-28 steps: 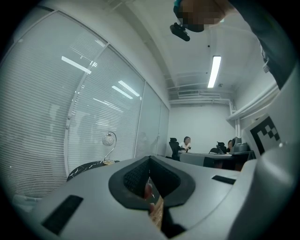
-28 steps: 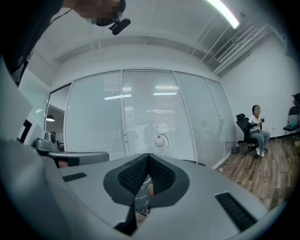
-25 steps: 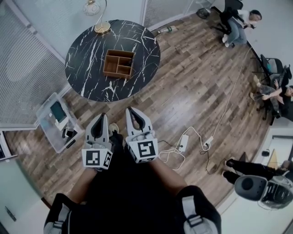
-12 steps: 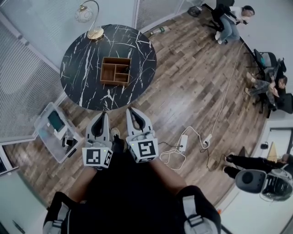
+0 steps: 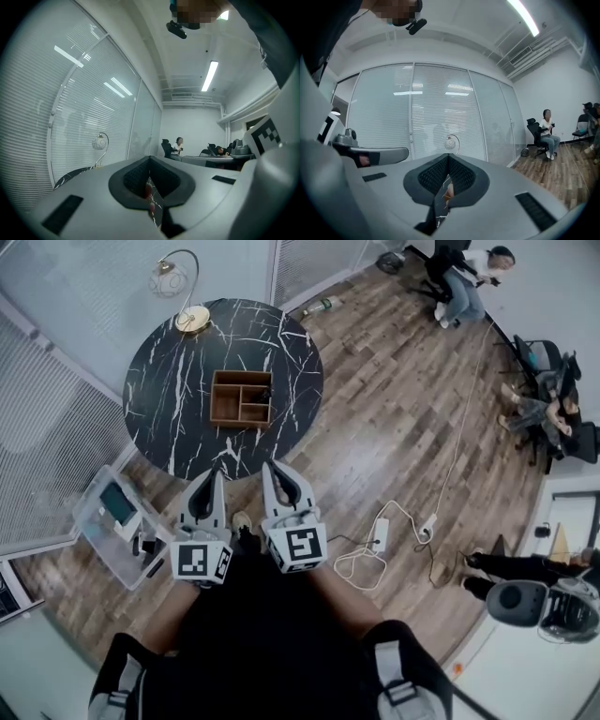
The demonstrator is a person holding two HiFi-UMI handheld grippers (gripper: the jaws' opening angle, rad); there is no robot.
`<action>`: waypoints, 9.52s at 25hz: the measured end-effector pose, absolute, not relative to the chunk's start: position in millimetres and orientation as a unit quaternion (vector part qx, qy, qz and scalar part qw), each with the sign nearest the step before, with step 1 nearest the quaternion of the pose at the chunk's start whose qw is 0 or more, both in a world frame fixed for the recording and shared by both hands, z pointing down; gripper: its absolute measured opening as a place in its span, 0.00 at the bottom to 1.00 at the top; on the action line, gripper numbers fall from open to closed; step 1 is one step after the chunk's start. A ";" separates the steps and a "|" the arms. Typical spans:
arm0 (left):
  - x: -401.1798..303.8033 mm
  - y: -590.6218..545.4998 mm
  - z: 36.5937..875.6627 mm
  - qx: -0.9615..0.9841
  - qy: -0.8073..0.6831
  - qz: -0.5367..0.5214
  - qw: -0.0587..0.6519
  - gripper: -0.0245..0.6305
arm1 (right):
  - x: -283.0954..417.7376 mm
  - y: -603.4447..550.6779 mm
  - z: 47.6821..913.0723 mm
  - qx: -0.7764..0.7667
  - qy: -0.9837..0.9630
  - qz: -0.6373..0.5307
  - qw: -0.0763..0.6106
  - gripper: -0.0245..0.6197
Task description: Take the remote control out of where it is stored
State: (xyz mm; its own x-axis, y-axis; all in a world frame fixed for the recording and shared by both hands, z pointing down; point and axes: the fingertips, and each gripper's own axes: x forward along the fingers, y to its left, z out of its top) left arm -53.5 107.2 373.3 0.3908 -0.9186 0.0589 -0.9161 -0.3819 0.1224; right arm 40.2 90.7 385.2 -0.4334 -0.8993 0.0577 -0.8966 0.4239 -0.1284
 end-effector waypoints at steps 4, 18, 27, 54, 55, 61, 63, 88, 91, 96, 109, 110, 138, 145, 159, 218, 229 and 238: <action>-62.8 97.7 373.9 0.838 -0.541 -0.011 0.070 0.05 | 32.0 82.9 386.7 -0.545 0.835 -0.072 0.010 0.04; -70.3 72.6 382.8 0.845 -0.528 -0.011 0.082 0.05 | 33.5 60.1 390.9 -0.565 0.822 -0.075 0.001 0.04; -51.5 32.9 384.5 0.828 -0.555 -0.010 0.083 0.05 | 49.2 17.2 389.8 -0.535 0.842 -0.074 -0.001 0.04; -35.7 -68.6 387.1 0.826 -0.558 0.000 0.082 0.05 | 59.9 -70.4 407.8 -0.523 0.847 -0.092 -0.011 0.04; -36.6 -71.4 389.3 0.827 -0.556 0.002 0.084 0.05 | 60.6 -73.7 411.0 -0.527 0.844 -0.095 -0.014 0.04; -46.6 -86.2 406.9 0.829 -0.549 0.016 0.104 0.05 | 54.9 -91.3 434.1 -0.542 0.832 -0.115 -0.026 0.04; -48.4 -91.7 414.6 0.830 -0.546 0.019 0.109 0.05 | 52.6 -98.2 443.4 -0.545 0.829 -0.121 -0.031 0.04; -42.9 -135.3 483.0 0.828 -0.528 0.048 0.180 0.05 | 62.2 -154.1 582.0 -0.576 0.778 -0.217 -0.126 0.05; -46.7 -137.8 490.7 0.829 -0.525 0.061 0.182 0.05 | 58.9 -159.7 592.4 -0.576 0.775 -0.226 -0.131 0.07; -44.7 -142.9 501.9 0.826 -0.526 0.063 0.193 0.05 | 64.8 -166.8 605.9 -0.579 0.768 -0.238 -0.138 0.14; -45.3 -153.3 517.8 0.826 -0.523 0.068 0.198 0.05 | 65.9 -173.3 639.9 -0.570 0.763 -0.257 -0.165 0.24; -46.1 -153.8 518.6 0.824 -0.525 0.068 0.202 0.05 | 65.1 -173.6 642.3 -0.569 0.762 -0.260 -0.168 0.24; -61.3 -161.8 530.8 0.817 -0.534 0.075 0.203 0.05 | 59.3 -181.6 671.1 -0.578 0.745 -0.272 -0.193 0.20; -62.5 -159.7 531.5 0.815 -0.536 0.079 0.207 0.05 | 57.5 -181.8 669.6 -0.575 0.748 -0.273 -0.188 0.18; -65.3 -160.1 527.2 0.818 -0.536 0.080 0.192 0.05 | 50.2 -181.6 667.4 -0.567 0.755 -0.273 -0.183 0.15; -71.2 -143.1 456.5 0.821 -0.554 0.014 0.141 0.05 | 48.5 -168.1 580.9 -0.575 0.776 -0.208 -0.156 0.15; -70.9 -135.8 439.2 0.825 -0.553 0.008 0.115 0.05 | 44.3 -161.7 563.3 -0.572 0.783 -0.197 -0.144 0.15; -66.1 -132.4 428.7 0.829 -0.550 0.000 0.101 0.05 | 49.8 -157.8 543.1 -0.578 0.785 -0.181 -0.131 0.15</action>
